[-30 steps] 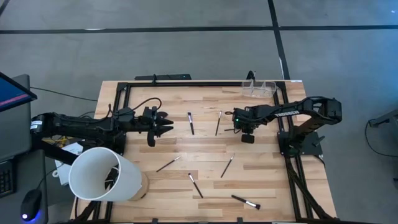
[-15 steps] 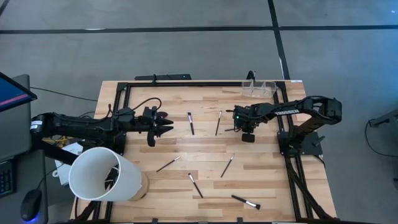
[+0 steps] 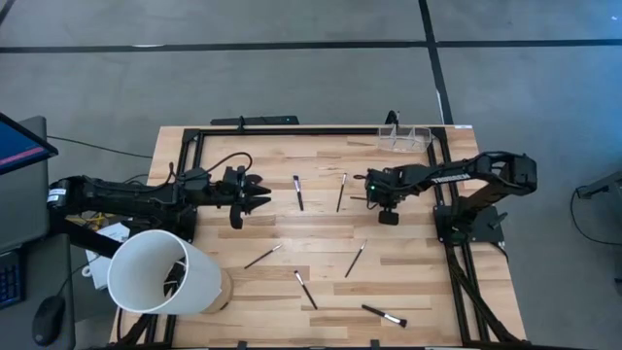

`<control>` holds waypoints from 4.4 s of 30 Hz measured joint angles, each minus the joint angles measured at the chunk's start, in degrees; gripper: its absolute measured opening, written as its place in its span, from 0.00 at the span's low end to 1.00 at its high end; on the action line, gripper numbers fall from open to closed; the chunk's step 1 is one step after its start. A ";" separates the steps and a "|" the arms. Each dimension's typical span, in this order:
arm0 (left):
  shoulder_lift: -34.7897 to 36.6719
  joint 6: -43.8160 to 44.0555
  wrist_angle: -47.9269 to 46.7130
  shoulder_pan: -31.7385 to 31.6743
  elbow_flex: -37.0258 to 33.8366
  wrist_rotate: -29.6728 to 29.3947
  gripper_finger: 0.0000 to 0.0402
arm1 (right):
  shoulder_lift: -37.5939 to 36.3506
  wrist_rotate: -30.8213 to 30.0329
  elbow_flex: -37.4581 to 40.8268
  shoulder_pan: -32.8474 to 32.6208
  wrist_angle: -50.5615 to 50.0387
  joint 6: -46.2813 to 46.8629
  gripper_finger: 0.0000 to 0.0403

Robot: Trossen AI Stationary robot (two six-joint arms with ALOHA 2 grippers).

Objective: Put items in baskets/containers
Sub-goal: Put the black eyeshadow brush into the middle section of the transparent organizer

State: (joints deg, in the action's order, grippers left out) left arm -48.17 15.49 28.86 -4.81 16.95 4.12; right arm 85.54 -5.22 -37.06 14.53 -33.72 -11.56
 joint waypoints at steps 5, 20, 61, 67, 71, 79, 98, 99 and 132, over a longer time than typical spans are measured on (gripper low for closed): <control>-0.09 1.32 0.43 -0.01 0.00 0.00 0.31 | 0.39 -3.14 -5.36 -3.46 -7.07 0.01 0.01; -18.98 13.42 13.29 -0.03 2.94 6.79 0.31 | 0.13 -30.95 -21.48 -24.89 -12.13 -12.04 0.00; -11.99 -0.32 5.07 -7.23 7.34 9.86 0.40 | 0.20 2.58 -19.59 -4.88 -10.97 86.49 0.21; -10.63 -1.97 4.71 -10.64 7.41 10.88 0.40 | 4.40 2.58 -19.67 -7.43 -10.00 96.29 0.21; -9.83 -1.53 5.00 -13.53 7.68 16.40 0.40 | 8.70 4.29 -20.25 -8.86 -9.34 98.38 0.24; -8.75 -1.77 5.00 -16.98 9.00 25.12 0.40 | 13.06 1.98 -24.54 -11.21 -9.17 97.66 0.27; -5.66 -1.52 0.35 -19.42 9.66 34.32 0.40 | 20.66 -0.91 -30.49 3.57 -0.21 80.84 0.28; -5.66 -1.53 0.02 -19.42 9.66 34.34 0.40 | 21.18 -0.87 -31.30 4.17 -0.45 79.79 0.28; -5.64 -1.78 -1.15 -21.11 9.66 33.64 0.40 | 30.71 5.03 -40.05 8.41 -8.81 74.05 0.22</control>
State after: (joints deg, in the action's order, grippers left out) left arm -53.80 13.72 27.71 -25.92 26.61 37.76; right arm 116.25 -0.19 -77.10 22.94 -42.53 62.49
